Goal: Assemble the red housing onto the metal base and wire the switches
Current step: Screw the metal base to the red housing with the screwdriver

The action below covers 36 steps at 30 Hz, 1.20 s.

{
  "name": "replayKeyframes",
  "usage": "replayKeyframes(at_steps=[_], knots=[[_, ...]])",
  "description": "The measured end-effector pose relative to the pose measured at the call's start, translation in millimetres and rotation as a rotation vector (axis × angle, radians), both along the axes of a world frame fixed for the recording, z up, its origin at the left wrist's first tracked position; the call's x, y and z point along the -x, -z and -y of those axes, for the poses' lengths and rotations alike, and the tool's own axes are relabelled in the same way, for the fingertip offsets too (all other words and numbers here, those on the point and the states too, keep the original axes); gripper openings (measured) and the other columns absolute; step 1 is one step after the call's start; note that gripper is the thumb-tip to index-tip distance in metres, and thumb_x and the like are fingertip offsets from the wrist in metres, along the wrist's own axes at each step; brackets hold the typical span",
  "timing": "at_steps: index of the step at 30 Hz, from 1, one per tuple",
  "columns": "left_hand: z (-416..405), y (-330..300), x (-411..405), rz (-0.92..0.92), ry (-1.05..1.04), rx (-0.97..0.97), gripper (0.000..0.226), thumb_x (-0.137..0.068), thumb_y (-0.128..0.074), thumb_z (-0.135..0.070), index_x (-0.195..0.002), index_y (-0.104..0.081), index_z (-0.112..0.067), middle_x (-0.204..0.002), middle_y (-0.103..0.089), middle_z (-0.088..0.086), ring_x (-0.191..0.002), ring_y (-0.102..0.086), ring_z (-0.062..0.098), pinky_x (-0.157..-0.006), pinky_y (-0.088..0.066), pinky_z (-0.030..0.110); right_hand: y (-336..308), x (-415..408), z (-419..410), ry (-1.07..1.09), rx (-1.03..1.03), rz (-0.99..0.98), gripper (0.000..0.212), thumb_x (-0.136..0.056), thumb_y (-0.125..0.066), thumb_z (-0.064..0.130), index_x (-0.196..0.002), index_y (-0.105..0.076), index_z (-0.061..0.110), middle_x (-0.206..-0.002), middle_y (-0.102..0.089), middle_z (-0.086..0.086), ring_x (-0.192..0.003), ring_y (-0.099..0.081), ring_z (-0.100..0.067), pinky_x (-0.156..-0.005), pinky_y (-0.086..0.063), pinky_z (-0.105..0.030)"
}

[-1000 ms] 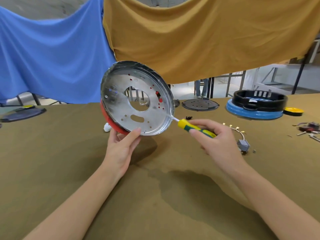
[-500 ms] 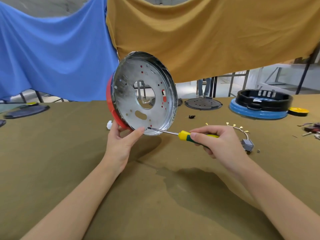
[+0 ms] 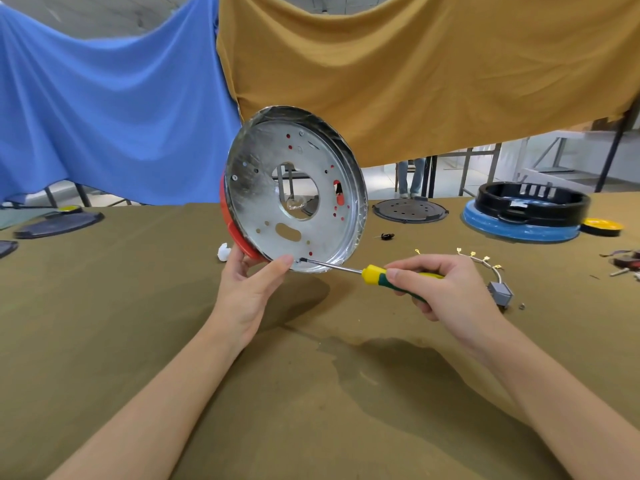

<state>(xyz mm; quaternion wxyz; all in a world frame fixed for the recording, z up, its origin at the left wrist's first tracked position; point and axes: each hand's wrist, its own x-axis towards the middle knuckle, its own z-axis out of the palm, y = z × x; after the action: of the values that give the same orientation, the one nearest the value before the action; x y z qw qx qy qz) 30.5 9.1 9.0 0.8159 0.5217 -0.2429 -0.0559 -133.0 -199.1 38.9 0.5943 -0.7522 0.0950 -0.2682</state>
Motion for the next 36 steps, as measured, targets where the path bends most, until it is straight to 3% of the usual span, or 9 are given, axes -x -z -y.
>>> replayKeyframes(at_steps=[4,8,14,16,18,21,26,32,36], knots=[[0,2,-3,-0.007,0.019,0.015,0.052,-0.073,-0.08,-0.01,-0.122,-0.064,-0.021,-0.113,-0.071,0.008,-0.113,-0.068,0.024,-0.099,-0.054,0.041,1,0,1,-0.003,0.0,0.007,0.006,-0.082,-0.076,0.022,-0.085,-0.08,0.024,-0.072,-0.07,-0.013,-0.05,-0.043,-0.011,-0.043,-0.034,-0.017],[0,3,-4,-0.019,0.034,0.033,0.048,-0.074,-0.083,-0.008,-0.116,-0.066,-0.023,-0.093,-0.073,-0.005,-0.107,-0.07,0.018,-0.091,-0.057,0.033,1,0,1,-0.001,0.018,0.001,0.006,-0.082,-0.075,0.024,-0.086,-0.08,0.025,-0.075,-0.07,-0.015,-0.051,-0.044,-0.01,-0.044,-0.034,-0.018],[-2,0,-2,0.007,0.035,0.003,0.053,-0.072,-0.084,-0.01,-0.12,-0.065,-0.023,-0.105,-0.073,0.001,-0.111,-0.069,0.02,-0.094,-0.056,0.035,1,1,2,-0.01,0.052,0.009,0.006,-0.082,-0.076,0.024,-0.086,-0.08,0.025,-0.072,-0.067,-0.015,-0.051,-0.043,-0.01,-0.045,-0.035,-0.019],[-2,0,0,0.039,-0.001,-0.027,0.054,-0.072,-0.082,-0.01,-0.121,-0.065,-0.024,-0.118,-0.069,0.011,-0.113,-0.068,0.026,-0.096,-0.055,0.04,1,2,4,-0.006,0.158,0.025,0.005,-0.082,-0.077,0.026,-0.086,-0.08,0.028,-0.061,-0.063,0.003,-0.05,-0.044,-0.005,-0.048,-0.035,-0.015],[-3,1,0,0.076,-0.043,-0.063,0.055,-0.071,-0.082,-0.011,-0.121,-0.064,-0.025,-0.125,-0.066,0.016,-0.112,-0.068,0.029,-0.096,-0.054,0.041,1,2,4,0.027,0.331,0.029,0.009,-0.081,-0.079,0.029,-0.089,-0.079,0.033,-0.069,-0.063,0.019,-0.061,-0.052,-0.002,-0.055,-0.038,-0.011],[-2,1,-1,0.132,-0.093,-0.109,0.054,-0.071,-0.083,-0.009,-0.12,-0.062,-0.021,-0.122,-0.068,0.015,-0.11,-0.068,0.032,-0.098,-0.054,0.043,2,3,3,0.045,0.533,0.053,0.022,-0.08,-0.08,0.026,-0.098,-0.075,0.037,-0.09,-0.058,0.014,-0.081,-0.056,-0.003,-0.067,-0.041,-0.01],[-3,3,-6,0.126,-0.22,-0.126,0.074,-0.067,-0.09,-0.008,-0.13,-0.053,-0.022,-0.105,-0.069,-0.002,-0.099,-0.073,0.022,-0.084,-0.06,0.032,6,4,-3,-0.057,0.703,0.096,0.035,-0.079,-0.071,0.004,-0.104,-0.069,0.028,-0.097,-0.055,0.01,-0.09,-0.057,-0.009,-0.072,-0.043,-0.012],[-2,5,-10,0.016,-0.231,-0.133,0.077,-0.054,-0.093,-0.024,-0.123,-0.059,-0.019,-0.106,-0.074,-0.007,-0.098,-0.072,0.01,-0.079,-0.057,0.023,7,3,-15,0.183,0.756,0.246,0.009,-0.088,-0.071,0.025,-0.095,-0.07,0.019,-0.082,-0.067,0.012,-0.073,-0.061,-0.009,-0.066,-0.047,-0.023],[-2,5,-12,-0.066,-0.164,-0.106,0.085,-0.053,-0.094,-0.025,-0.129,-0.06,-0.009,-0.117,-0.073,0.006,-0.109,-0.07,0.021,-0.094,-0.054,0.037,8,4,-22,0.099,0.788,0.222,0.015,-0.087,-0.07,0.021,-0.1,-0.062,0.021,-0.098,-0.055,0.008,-0.074,-0.058,-0.012,-0.066,-0.046,-0.02]])
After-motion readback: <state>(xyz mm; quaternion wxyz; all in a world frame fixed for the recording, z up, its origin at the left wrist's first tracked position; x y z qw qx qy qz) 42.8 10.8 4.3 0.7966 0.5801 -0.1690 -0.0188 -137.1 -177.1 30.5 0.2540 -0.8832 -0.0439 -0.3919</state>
